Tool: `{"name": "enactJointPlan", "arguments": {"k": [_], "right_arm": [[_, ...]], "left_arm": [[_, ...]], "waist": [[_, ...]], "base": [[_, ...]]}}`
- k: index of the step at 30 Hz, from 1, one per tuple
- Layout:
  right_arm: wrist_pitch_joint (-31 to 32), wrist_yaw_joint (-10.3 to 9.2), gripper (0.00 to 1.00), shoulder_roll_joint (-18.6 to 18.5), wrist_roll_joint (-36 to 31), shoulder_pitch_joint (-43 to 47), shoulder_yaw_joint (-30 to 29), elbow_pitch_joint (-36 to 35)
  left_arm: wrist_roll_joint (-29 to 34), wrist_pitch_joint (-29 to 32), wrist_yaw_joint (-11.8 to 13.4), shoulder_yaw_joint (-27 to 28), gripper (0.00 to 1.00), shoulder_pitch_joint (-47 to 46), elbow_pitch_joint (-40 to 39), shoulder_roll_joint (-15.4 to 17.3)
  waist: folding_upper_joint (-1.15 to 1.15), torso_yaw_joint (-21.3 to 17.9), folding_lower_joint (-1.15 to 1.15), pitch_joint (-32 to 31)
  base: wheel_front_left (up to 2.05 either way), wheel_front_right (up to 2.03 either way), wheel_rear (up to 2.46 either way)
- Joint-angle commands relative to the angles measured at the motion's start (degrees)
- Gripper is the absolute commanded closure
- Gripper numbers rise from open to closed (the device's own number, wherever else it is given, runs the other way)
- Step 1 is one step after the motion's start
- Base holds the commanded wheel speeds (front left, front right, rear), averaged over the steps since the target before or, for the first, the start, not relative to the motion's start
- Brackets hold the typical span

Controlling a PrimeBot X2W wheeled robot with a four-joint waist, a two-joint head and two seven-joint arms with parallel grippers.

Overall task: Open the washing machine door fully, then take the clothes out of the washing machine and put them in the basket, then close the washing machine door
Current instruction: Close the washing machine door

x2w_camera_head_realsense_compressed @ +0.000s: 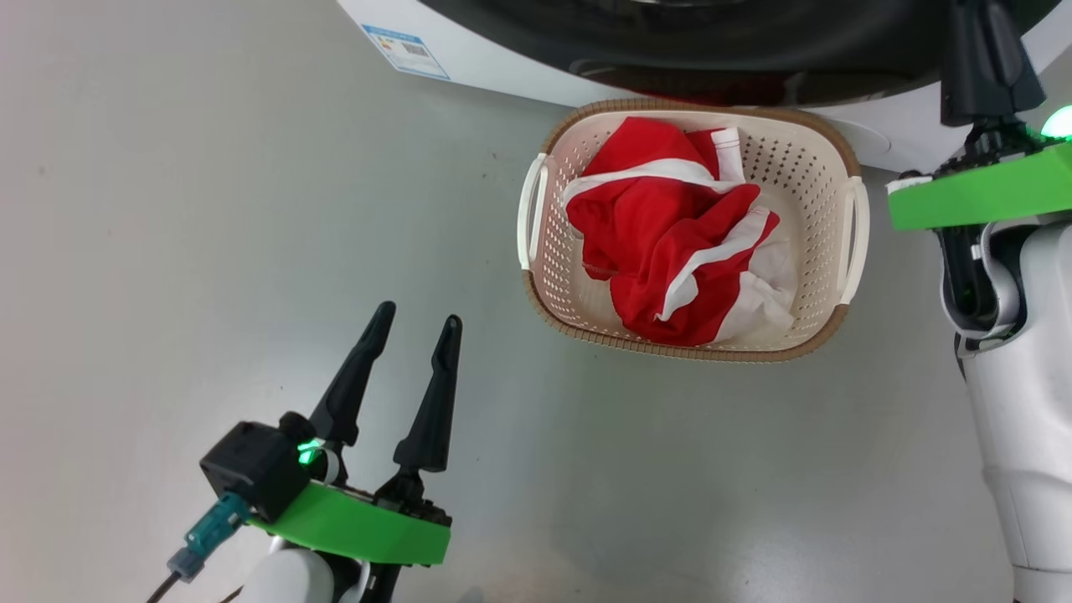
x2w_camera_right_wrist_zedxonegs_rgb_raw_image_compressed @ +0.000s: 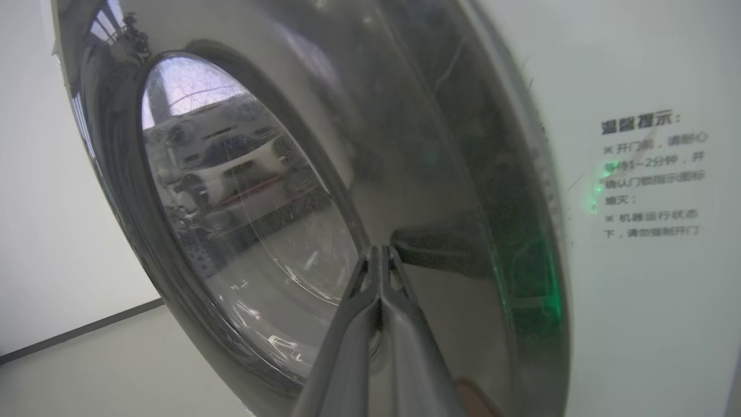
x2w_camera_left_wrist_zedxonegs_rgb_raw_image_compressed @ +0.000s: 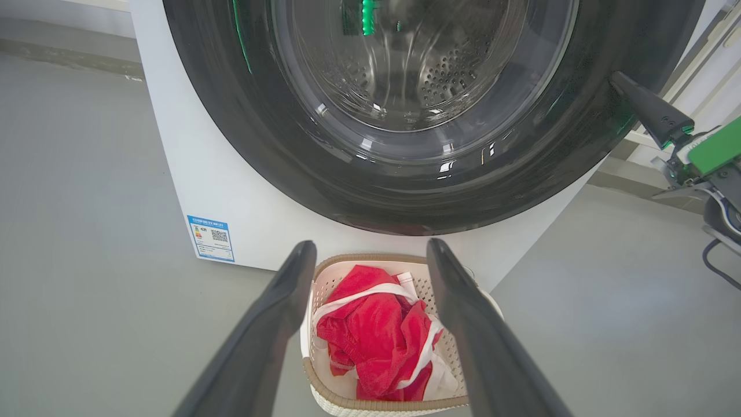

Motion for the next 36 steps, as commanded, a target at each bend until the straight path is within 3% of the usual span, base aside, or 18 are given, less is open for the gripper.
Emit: {"name": "enactJointPlan", "arguments": {"k": [1,19,32,33,35,36], "right_arm": [[-0.4,0.35,1.00,0.5,-0.3,-1.4,0.3,-1.3],[-0.4,0.35,1.00,1.3,-0.2,-6.8,-1.9,-1.4],[-0.4,0.35,0.99,1.4,0.3,0.1,3.8,-1.0],[-0.4,0.35,0.88,1.5,0.5,1.1,4.0,-1.2],[-0.4,0.35,0.58,1.6,0.9,3.1,4.0,-1.6],[-0.4,0.35,0.28,1.6,1.0,4.1,4.2,-1.8]], "left_arm": [[-0.6,-0.7,-0.3,1.6,0.00,-1.1,-1.5,0.9],[-0.9,-0.7,-0.3,1.2,0.00,-2.9,-1.8,0.9],[0.4,-0.7,-0.3,2.6,0.00,-1.8,0.0,0.9],[0.6,-0.7,-0.3,2.8,0.00,-1.6,0.2,0.9],[1.1,-0.7,-0.3,3.2,0.00,-1.3,0.7,0.9],[1.4,-0.7,-0.3,3.4,0.00,-1.2,0.9,0.9]], "waist": [[0.00,0.3,-0.01,0.4],[0.00,0.5,-0.01,2.8],[0.00,-1.7,-0.01,-1.5],[0.00,-2.0,-0.01,-2.1],[0.00,-2.6,-0.01,-3.0],[0.00,-2.9,-0.01,-3.4]], "base": [[0.00,0.00,0.00],[0.00,0.00,0.00],[0.00,0.00,0.00],[0.00,0.00,0.00],[0.00,0.00,0.00],[0.00,0.00,0.00]]}}
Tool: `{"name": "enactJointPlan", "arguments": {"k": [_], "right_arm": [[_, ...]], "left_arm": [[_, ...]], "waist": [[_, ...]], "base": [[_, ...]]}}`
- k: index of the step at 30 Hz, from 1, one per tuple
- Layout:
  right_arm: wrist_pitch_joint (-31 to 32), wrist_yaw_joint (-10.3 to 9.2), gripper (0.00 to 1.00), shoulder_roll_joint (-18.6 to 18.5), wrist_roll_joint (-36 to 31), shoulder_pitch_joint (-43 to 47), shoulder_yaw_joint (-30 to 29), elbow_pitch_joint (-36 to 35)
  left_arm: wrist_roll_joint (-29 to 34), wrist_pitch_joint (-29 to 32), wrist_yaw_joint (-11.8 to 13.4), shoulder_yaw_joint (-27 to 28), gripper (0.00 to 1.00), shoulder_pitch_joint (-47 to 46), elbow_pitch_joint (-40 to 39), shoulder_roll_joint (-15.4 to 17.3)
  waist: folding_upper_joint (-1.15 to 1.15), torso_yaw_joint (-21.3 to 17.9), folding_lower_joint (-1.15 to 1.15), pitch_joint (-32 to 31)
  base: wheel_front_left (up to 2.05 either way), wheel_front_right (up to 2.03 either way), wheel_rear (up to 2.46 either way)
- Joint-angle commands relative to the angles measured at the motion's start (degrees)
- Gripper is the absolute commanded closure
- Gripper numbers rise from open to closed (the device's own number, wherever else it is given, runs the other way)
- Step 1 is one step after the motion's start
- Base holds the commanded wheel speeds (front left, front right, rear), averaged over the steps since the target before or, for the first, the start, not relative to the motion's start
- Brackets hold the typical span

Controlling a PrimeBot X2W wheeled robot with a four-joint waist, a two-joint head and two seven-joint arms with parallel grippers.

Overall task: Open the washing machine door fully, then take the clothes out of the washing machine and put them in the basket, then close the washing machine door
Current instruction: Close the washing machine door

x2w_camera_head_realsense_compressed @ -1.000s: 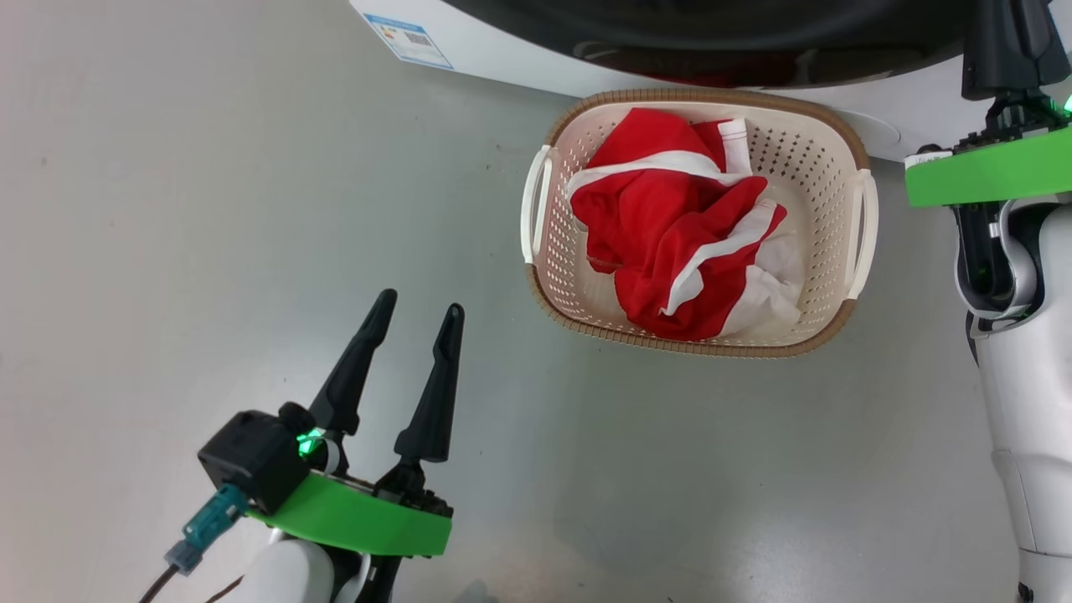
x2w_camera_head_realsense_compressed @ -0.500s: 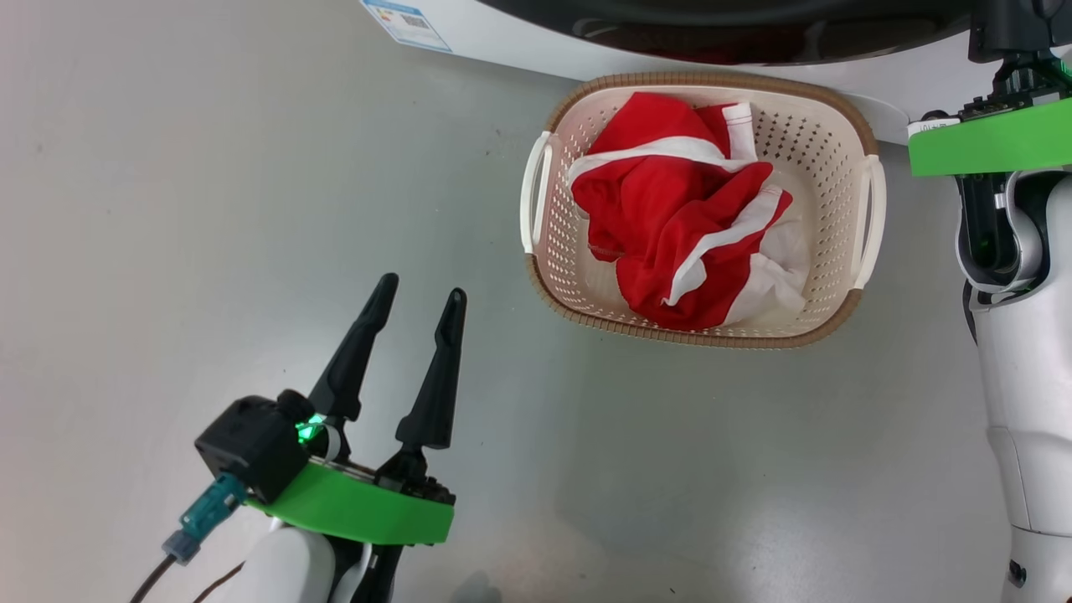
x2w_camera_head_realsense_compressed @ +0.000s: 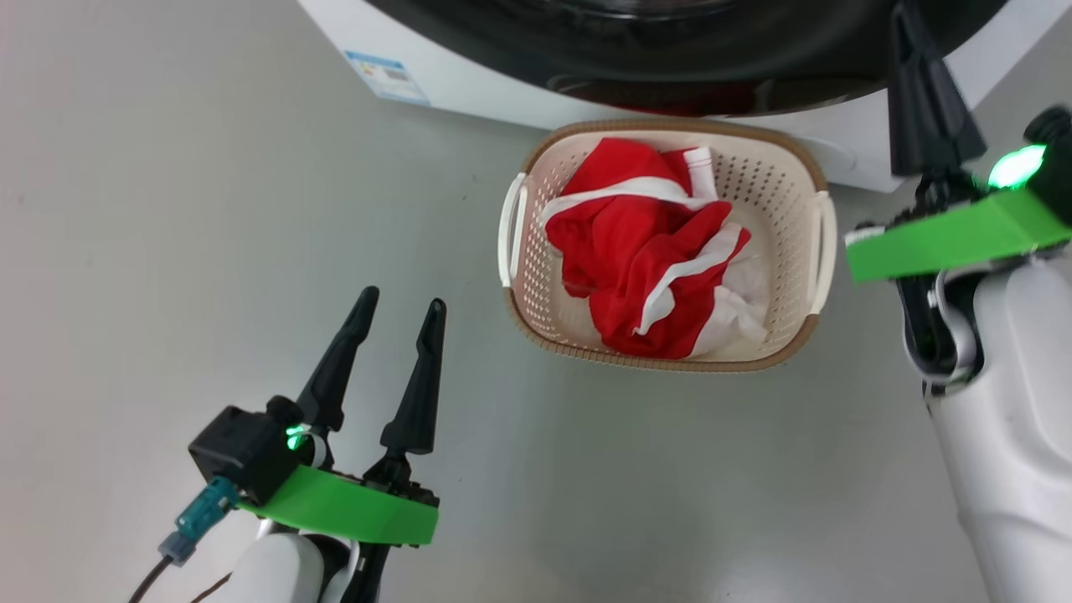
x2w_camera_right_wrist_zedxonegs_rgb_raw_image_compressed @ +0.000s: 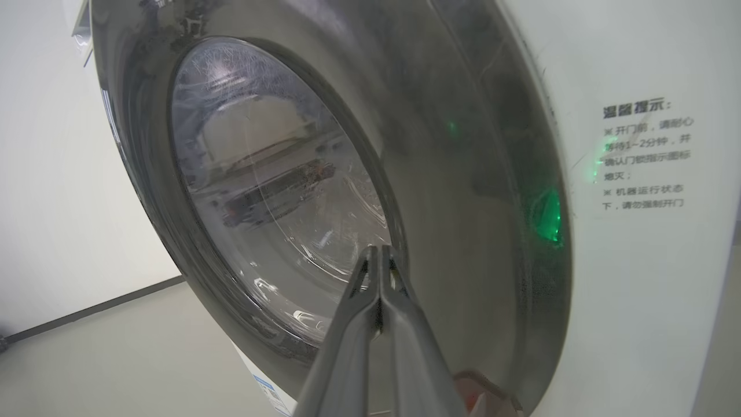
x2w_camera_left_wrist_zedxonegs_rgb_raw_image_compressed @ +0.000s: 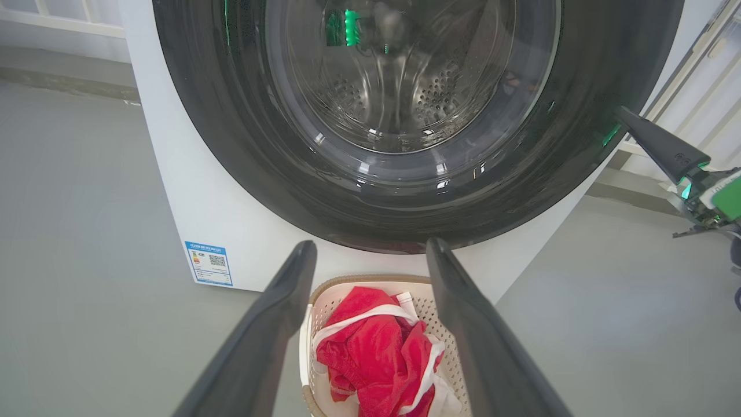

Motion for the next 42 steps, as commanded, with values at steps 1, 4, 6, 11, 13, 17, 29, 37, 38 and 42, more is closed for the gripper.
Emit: {"name": "enactJointPlan", "arguments": {"k": [1,4,6,11,13,17,29,37,38,42], "right_arm": [[-0.3,-0.06,0.28,0.9,0.5,1.2,1.3,-1.7],[-0.3,-0.06,0.00,0.6,0.8,4.1,1.9,-1.9],[-0.3,-0.06,0.00,0.7,1.2,5.9,1.9,-2.2],[-0.3,-0.06,0.00,0.9,1.6,10.7,2.1,-2.9],[-0.3,-0.06,0.00,1.1,1.7,13.4,2.5,-3.3],[-0.3,-0.06,0.00,1.5,1.9,17.0,1.7,-3.9],[-0.3,-0.06,0.00,2.8,2.1,26.7,-0.1,-4.8],[-0.3,-0.06,0.00,3.5,2.3,32.9,-1.5,-4.8],[-0.3,-0.06,0.00,3.6,2.3,33.6,-1.8,-4.8],[-0.3,-0.06,0.00,3.8,2.4,36.1,-2.5,-4.9]], "left_arm": [[0.4,-0.5,-0.3,2.2,0.00,0.9,-1.0,1.1],[1.2,-0.5,-0.3,2.8,0.00,1.2,-0.4,1.1],[1.6,-0.5,-0.3,3.3,0.00,1.5,0.0,1.1],[2.6,-0.5,-0.3,4.6,0.00,2.5,0.8,1.1],[2.7,-0.5,-0.3,5.2,0.00,3.1,1.2,1.7],[2.7,-0.5,-0.3,5.9,0.00,4.0,1.5,2.5],[2.9,-0.5,-0.3,8.1,0.00,8.4,1.9,4.3],[3.5,-0.5,-0.3,9.0,0.00,12.3,2.1,5.3],[3.6,-0.5,-0.3,9.0,0.00,12.7,2.1,5.3],[3.8,-0.5,-0.3,9.4,0.00,14.1,2.2,5.6]], "waist": [[0.00,-1.3,0.00,-1.4],[0.00,-2.1,0.00,-2.6],[0.00,-2.8,0.00,-3.4],[0.00,-4.8,0.00,-5.7],[0.00,-6.1,0.00,-7.0],[0.00,-7.8,0.00,-8.8],[0.00,-12.2,0.00,-15.0],[0.00,-14.4,0.00,-19.5],[0.00,-14.6,0.00,-19.9],[0.00,-15.5,0.00,-21.5]], "base": [[0.00,0.00,0.00],[0.00,0.00,0.00],[0.00,0.00,0.00],[0.00,0.00,0.00],[0.00,0.00,0.00],[0.00,0.00,0.00],[0.00,0.00,0.00],[0.00,0.00,0.00],[0.00,0.00,0.00],[0.00,0.00,0.00]]}}
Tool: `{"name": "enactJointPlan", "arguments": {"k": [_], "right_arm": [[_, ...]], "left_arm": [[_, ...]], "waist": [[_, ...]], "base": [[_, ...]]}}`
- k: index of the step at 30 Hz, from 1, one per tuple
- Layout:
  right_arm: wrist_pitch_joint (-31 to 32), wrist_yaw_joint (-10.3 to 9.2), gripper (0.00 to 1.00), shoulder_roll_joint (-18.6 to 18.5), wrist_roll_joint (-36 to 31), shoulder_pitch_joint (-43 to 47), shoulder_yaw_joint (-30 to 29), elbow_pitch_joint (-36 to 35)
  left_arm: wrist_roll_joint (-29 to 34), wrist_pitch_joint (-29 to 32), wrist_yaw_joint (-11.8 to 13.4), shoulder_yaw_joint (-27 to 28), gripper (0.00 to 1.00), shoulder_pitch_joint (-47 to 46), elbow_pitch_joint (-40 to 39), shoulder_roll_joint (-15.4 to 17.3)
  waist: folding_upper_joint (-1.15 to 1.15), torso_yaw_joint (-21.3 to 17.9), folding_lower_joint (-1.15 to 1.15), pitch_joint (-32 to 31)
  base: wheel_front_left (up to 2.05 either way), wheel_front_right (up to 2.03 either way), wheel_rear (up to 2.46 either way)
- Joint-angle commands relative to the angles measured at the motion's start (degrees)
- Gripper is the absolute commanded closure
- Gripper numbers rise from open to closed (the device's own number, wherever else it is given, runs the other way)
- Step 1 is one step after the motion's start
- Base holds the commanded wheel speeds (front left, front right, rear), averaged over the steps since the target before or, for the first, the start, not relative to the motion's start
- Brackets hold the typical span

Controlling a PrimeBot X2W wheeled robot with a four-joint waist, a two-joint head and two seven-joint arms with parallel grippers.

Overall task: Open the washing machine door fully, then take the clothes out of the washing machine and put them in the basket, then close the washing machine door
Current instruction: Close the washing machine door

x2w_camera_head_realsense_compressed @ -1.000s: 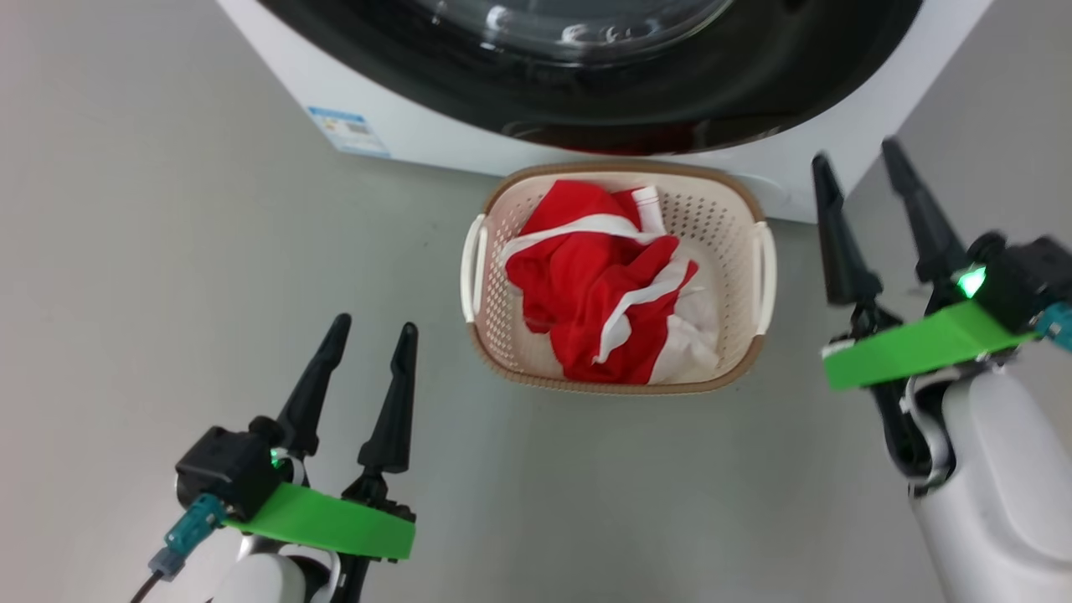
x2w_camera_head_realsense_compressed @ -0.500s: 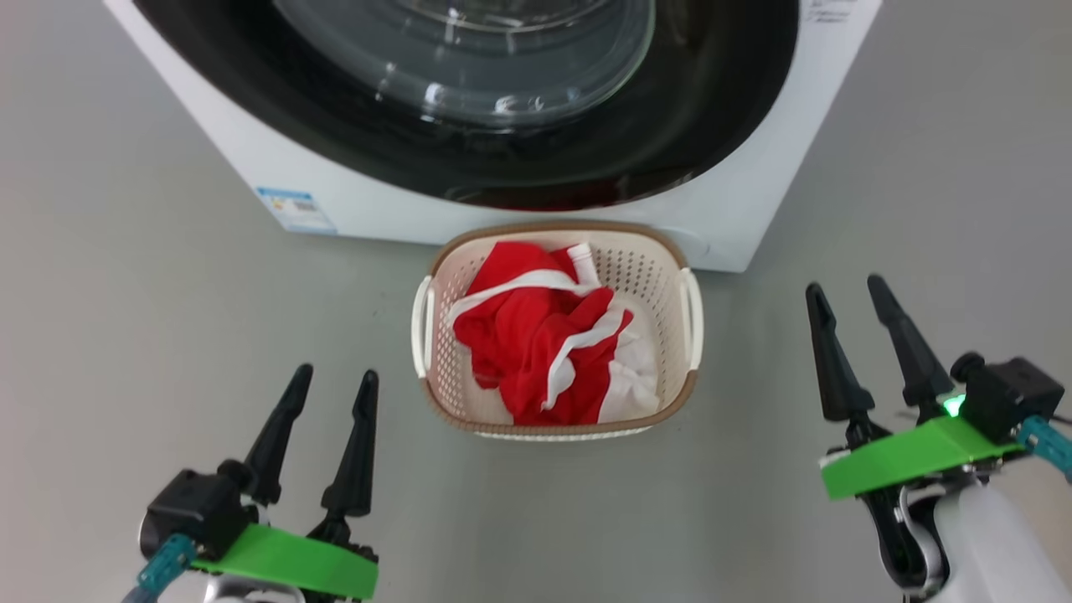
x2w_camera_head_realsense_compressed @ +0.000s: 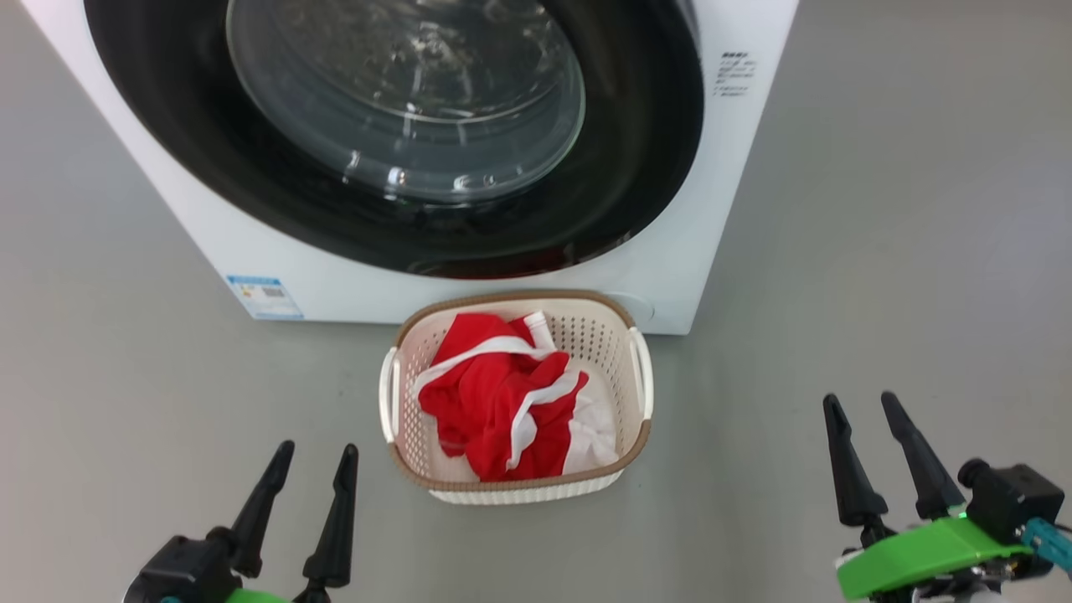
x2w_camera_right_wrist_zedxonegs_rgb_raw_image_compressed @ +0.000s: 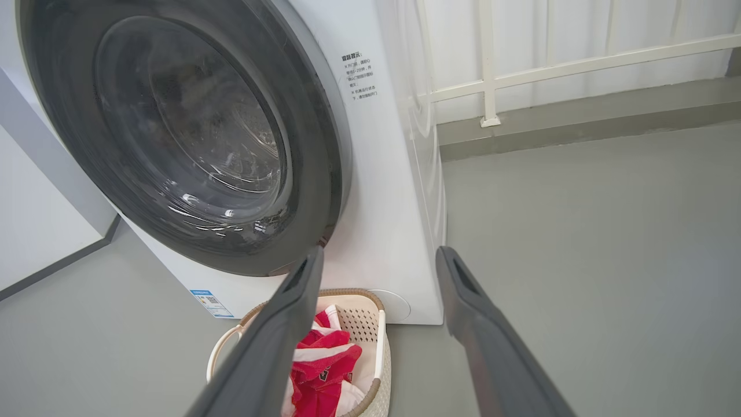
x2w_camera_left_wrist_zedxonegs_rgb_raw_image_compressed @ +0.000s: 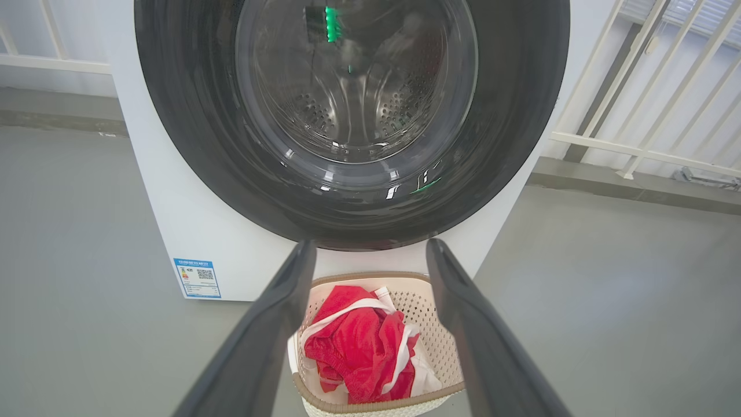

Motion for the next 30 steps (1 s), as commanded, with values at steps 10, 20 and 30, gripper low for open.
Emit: {"name": "enactJointPlan", "arguments": {"k": [10,20,30], "right_arm": [[-0.4,-0.06,0.00,0.1,0.0,5.0,-0.6,-2.1],[-0.4,-0.06,0.00,0.1,-0.2,8.1,-2.2,-3.0],[-0.4,-0.06,0.00,0.2,-0.2,9.4,-3.1,-3.7]], "left_arm": [[0.5,-0.5,-0.3,3.1,0.00,2.7,-1.0,1.5],[0.6,-0.5,-0.3,4.1,0.00,4.5,-1.4,1.6],[1.4,-0.5,-0.3,4.3,0.00,5.5,-2.4,1.5]], "waist": [[0.00,-3.1,0.00,-4.5],[0.00,-4.4,0.00,-5.4],[0.00,-5.0,0.00,-5.4]], "base": [[0.00,0.00,0.00],[0.00,0.00,0.00],[0.00,0.00,0.00]]}}
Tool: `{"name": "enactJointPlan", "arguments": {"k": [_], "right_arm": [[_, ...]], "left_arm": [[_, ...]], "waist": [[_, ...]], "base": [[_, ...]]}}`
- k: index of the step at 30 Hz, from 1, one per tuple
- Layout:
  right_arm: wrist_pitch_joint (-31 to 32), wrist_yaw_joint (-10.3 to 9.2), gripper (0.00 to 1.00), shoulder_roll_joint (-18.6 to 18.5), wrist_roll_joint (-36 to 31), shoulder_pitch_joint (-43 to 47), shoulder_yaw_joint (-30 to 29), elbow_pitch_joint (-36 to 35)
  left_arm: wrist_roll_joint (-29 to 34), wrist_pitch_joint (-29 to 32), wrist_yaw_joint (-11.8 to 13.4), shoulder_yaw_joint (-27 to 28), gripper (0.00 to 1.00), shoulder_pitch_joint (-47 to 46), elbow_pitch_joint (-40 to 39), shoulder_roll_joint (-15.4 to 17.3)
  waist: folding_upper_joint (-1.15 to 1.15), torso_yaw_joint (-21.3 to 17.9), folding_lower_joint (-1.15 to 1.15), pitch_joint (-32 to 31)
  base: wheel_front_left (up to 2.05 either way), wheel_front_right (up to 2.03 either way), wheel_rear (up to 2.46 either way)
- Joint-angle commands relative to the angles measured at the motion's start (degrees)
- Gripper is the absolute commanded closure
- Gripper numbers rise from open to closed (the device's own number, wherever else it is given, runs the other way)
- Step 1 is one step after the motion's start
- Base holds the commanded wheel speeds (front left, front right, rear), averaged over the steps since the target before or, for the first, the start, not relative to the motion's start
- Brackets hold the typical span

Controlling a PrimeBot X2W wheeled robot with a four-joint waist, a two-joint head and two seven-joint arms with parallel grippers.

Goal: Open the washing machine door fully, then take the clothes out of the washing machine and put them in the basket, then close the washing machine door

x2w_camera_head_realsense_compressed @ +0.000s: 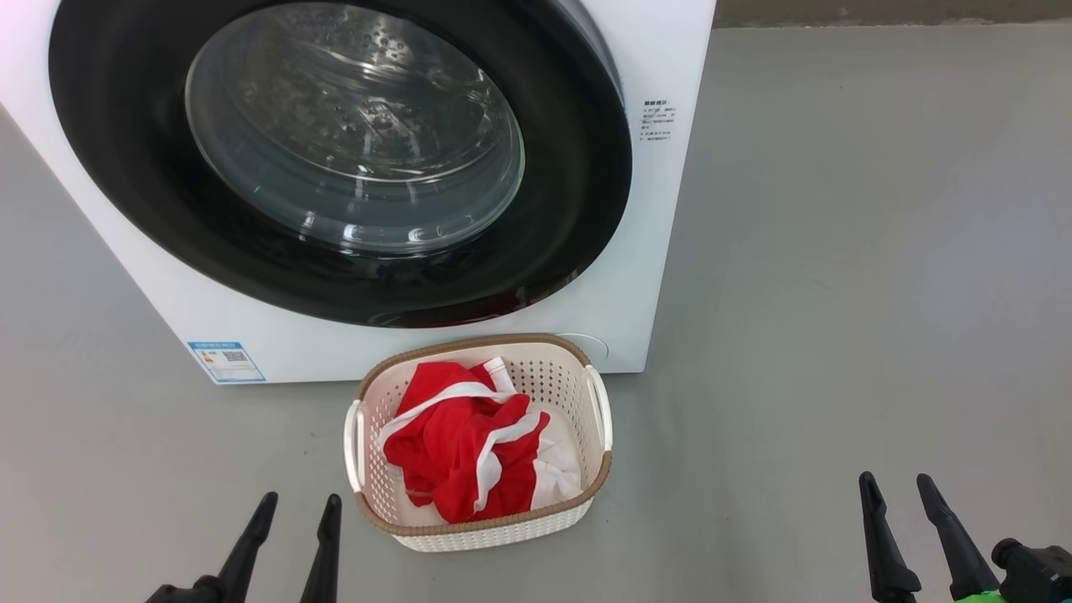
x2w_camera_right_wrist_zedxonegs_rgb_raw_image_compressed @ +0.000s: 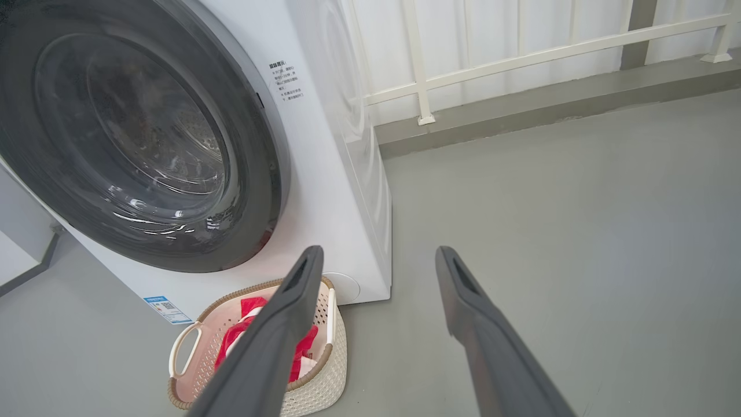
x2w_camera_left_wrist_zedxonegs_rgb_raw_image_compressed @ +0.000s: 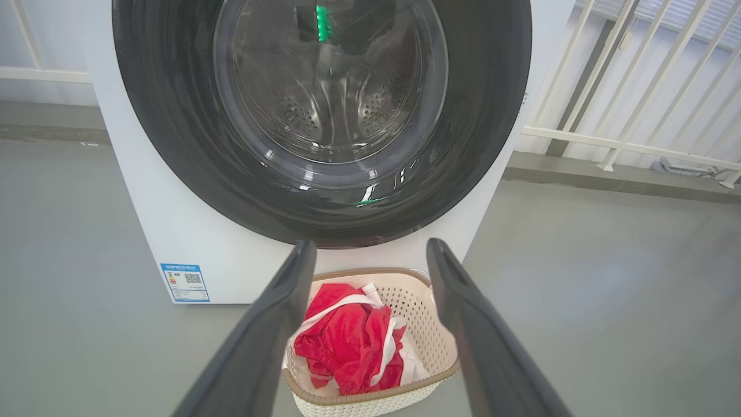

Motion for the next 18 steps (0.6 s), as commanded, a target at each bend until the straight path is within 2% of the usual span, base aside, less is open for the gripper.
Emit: {"name": "enactJointPlan", "arguments": {"k": [1,18], "right_arm": [[-0.4,-0.06,0.00,-0.8,-0.2,-0.7,0.9,-1.5],[-0.4,-0.06,0.00,-0.6,-0.3,-0.6,0.6,-1.7]], "left_arm": [[0.8,-0.5,-0.3,2.2,0.00,-0.5,-1.7,1.0],[0.2,-0.5,-0.3,1.9,0.00,-0.4,-1.4,0.7]], "waist": [[0.00,0.0,0.00,0.0],[0.00,0.3,0.00,-0.1]], "base": [[0.00,0.00,0.00],[0.00,0.00,0.00]]}}
